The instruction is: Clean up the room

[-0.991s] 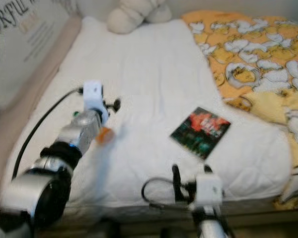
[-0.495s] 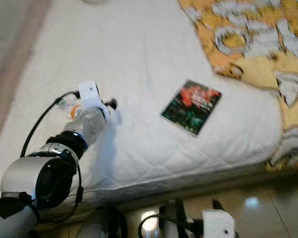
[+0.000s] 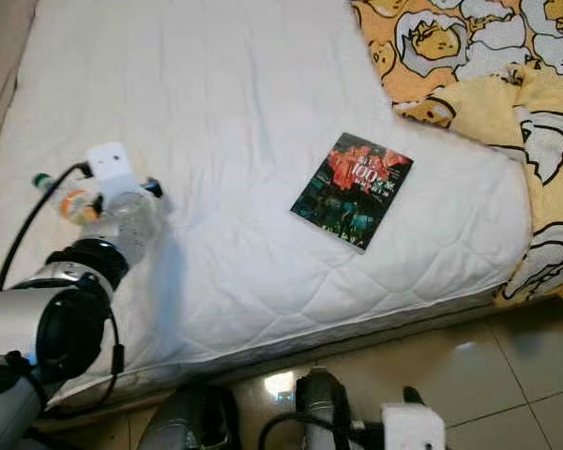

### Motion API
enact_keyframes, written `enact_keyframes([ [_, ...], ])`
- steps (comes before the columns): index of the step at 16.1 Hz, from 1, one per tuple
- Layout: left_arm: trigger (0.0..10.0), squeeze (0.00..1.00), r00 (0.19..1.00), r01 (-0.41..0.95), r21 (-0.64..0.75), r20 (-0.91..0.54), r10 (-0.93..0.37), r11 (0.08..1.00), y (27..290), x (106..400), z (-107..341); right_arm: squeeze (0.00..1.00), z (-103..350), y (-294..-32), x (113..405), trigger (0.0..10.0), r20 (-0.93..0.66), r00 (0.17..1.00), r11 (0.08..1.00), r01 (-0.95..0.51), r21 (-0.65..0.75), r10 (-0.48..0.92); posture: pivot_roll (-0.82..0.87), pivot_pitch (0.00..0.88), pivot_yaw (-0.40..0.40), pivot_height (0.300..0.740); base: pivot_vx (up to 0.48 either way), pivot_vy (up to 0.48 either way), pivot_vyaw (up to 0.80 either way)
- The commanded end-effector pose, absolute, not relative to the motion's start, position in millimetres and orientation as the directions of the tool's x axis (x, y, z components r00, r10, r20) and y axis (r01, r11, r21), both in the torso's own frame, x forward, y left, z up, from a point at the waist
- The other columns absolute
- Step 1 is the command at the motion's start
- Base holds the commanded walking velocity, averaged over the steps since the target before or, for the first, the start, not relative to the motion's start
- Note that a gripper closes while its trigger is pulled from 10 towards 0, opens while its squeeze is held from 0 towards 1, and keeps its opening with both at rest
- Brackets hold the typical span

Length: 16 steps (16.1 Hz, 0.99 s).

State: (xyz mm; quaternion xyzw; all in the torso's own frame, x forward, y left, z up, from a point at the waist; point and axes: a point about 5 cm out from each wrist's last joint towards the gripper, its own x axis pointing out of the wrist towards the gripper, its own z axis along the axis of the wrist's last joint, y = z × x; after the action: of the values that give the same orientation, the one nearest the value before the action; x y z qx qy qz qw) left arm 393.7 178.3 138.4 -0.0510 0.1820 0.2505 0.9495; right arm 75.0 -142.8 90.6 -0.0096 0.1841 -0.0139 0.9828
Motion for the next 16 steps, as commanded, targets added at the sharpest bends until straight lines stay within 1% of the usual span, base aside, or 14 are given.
enact_keyframes([
  [1, 10.0, 0.0, 0.786, -0.523, 0.058, -0.354, 0.507, 0.85, 192, 391, 136, 0.0, 84, -142, 72, 10.0, -0.403, 0.915, 1.0, 0.018, -0.021, -0.025, -0.24, 0.279, 0.064, 0.69, 0.0, 0.0, 0.0],
  [5, 10.0, 0.0, 0.761, -0.568, 0.196, -0.245, 0.601, 0.799, 226, 387, 144, 0.0, 76, -138, 77, 10.0, -0.413, 0.91, 0.999, -0.035, -0.027, 0.021, -0.19, 0.265, 0.057, 0.69, 0.0, 0.0, 0.0],
  [6, 10.0, 0.0, 0.761, -0.572, 0.249, -0.193, 0.619, 0.781, 235, 386, 149, 0.0, 74, -138, 80, 10.0, -0.413, 0.91, 0.998, -0.049, -0.031, 0.032, -0.17, 0.257, 0.05, 0.69, 0.0, 0.0, 0.0],
  [7, 10.0, 0.0, 0.756, -0.578, 0.277, -0.174, 0.632, 0.768, 240, 385, 151, 0.0, 72, -140, 83, 10.0, -0.412, 0.91, 0.998, -0.052, -0.033, 0.034, -0.16, 0.254, 0.046, 0.69, 0.0, 0.0, 0.0],
  [8, 10.0, 0.0, 0.751, -0.574, 0.282, -0.193, 0.632, 0.769, 243, 383, 147, 0.0, 71, -140, 84, 10.0, -0.413, 0.91, 0.998, -0.06, -0.034, 0.041, -0.15, 0.25, 0.041, 0.69, 0.0, 0.0, 0.0],
  [10, 10.0, 0.0, 0.748, -0.563, 0.268, -0.236, 0.62, 0.782, 241, 380, 137, 0.0, 70, -141, 87, 10.0, -0.411, 0.91, 0.997, -0.073, -0.036, 0.052, -0.15, 0.246, 0.035, 0.69, 0.0, 0.0, 0.0],
  [11, 10.0, 0.0, 0.762, -0.536, 0.203, -0.302, 0.573, 0.82, 230, 380, 128, 0.0, 70, -141, 89, 10.0, -0.407, 0.912, 0.996, -0.078, -0.038, 0.056, -0.15, 0.245, 0.031, 0.69, 0.0, 0.0, 0.0],
  [12, 10.0, 0.0, 0.778, -0.52, 0.147, -0.326, 0.537, 0.842, 220, 382, 127, 0.0, 70, -141, 90, 10.0, -0.405, 0.912, 0.996, -0.079, -0.039, 0.057, -0.16, 0.246, 0.027, 0.69, 0.0, 0.0, 0.0],
  [14, 10.0, 0.0, 0.804, -0.513, 0.076, -0.308, 0.509, 0.855, 206, 390, 138, 0.0, 71, -141, 88, 10.0, -0.408, 0.911, 0.996, -0.083, -0.042, 0.058, -0.17, 0.244, 0.026, 0.69, 0.0, 0.0, 0.0],
  [16, 10.0, 0.0, 0.822, -0.49, 0.047, -0.306, 0.479, 0.871, 193, 394, 144, 0.0, 70, -142, 87, 10.0, -0.413, 0.909, 0.996, -0.081, -0.045, 0.055, -0.17, 0.24, 0.029, 0.69, 0.0, 0.0, 0.0],
])
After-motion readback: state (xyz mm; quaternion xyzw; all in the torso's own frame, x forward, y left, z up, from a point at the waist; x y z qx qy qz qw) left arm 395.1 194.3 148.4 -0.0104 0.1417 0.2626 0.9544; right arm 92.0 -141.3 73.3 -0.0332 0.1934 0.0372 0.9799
